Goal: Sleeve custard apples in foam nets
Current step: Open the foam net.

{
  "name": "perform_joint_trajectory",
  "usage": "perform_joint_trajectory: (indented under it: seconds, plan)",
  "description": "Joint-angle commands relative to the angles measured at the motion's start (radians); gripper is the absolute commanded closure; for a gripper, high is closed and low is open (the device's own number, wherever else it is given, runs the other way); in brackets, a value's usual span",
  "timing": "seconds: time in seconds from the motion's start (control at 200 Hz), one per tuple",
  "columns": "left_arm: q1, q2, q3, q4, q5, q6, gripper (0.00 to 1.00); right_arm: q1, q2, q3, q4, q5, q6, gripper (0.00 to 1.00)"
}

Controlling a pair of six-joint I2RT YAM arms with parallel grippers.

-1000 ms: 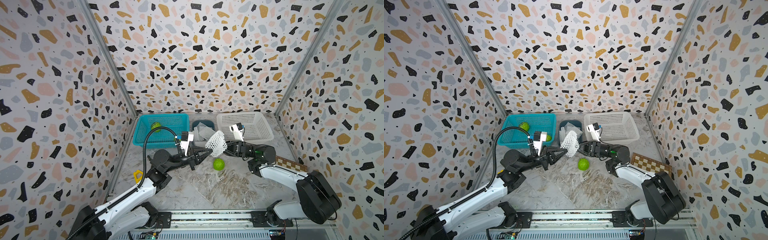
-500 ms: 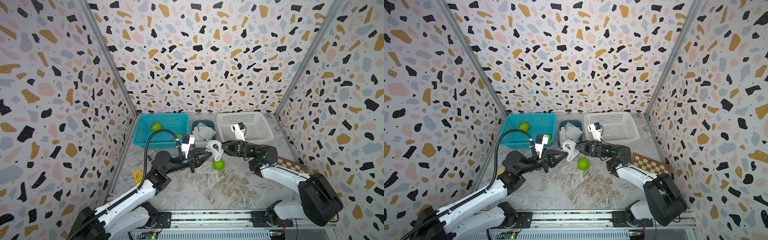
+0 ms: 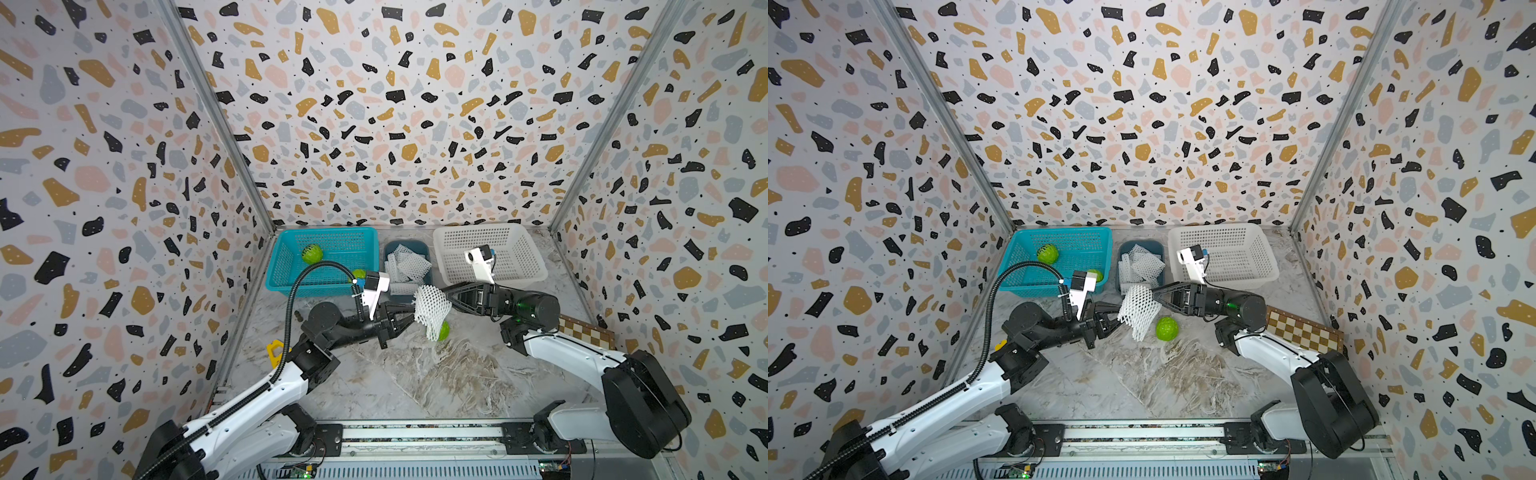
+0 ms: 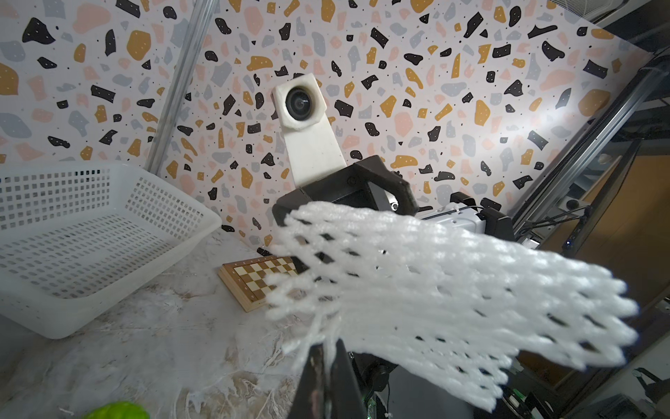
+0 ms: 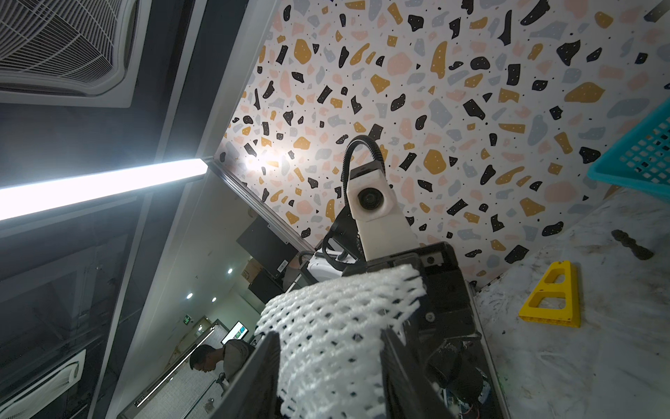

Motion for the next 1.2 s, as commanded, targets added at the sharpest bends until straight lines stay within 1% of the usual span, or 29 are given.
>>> perform_joint_trajectory:
  seconds: [0.0, 0.065, 0.115, 0.28, 0.526, 0.791, 1.001, 1.046, 1.066, 1.121, 1.196]
  plan:
    - [0.005, -0.006, 0.033, 0.005, 0.041, 0.004, 1.0, 0.006, -0.029, -0.015, 0.268, -0.031, -0.012, 0.58]
    - [0.008, 0.003, 0.042, 0.004, 0.061, -0.009, 1.0, 0.005, -0.026, -0.021, 0.267, -0.034, -0.012, 0.6]
    - [0.013, 0.01, 0.048, 0.005, 0.08, -0.022, 1.0, 0.004, -0.025, -0.023, 0.267, -0.035, -0.013, 0.63]
    - [0.03, 0.02, 0.047, 0.011, 0.117, -0.068, 1.0, -0.019, -0.033, -0.042, 0.267, -0.035, -0.012, 0.67]
    - [0.077, 0.041, 0.026, 0.092, 0.157, -0.168, 1.0, -0.035, -0.054, -0.067, 0.267, -0.036, -0.01, 0.68]
    - [0.091, 0.075, 0.037, 0.098, 0.185, -0.194, 1.0, -0.036, -0.074, -0.081, 0.267, -0.041, -0.021, 0.68]
    - [0.092, 0.08, 0.044, 0.093, 0.196, -0.194, 1.0, -0.035, -0.057, -0.088, 0.267, -0.036, -0.019, 0.81]
    - [0.091, 0.08, 0.045, 0.095, 0.198, -0.194, 1.0, -0.037, -0.053, -0.088, 0.267, -0.036, -0.018, 0.85]
    - [0.091, 0.08, 0.045, 0.096, 0.199, -0.222, 1.0, -0.037, -0.051, -0.088, 0.267, -0.035, -0.016, 0.87]
    - [0.091, 0.08, 0.043, 0.101, 0.202, -0.231, 1.0, -0.039, -0.049, -0.089, 0.267, -0.03, -0.014, 0.93]
    - [0.091, 0.08, 0.039, 0.106, 0.205, -0.236, 1.0, -0.049, -0.046, -0.091, 0.267, -0.023, -0.009, 0.98]
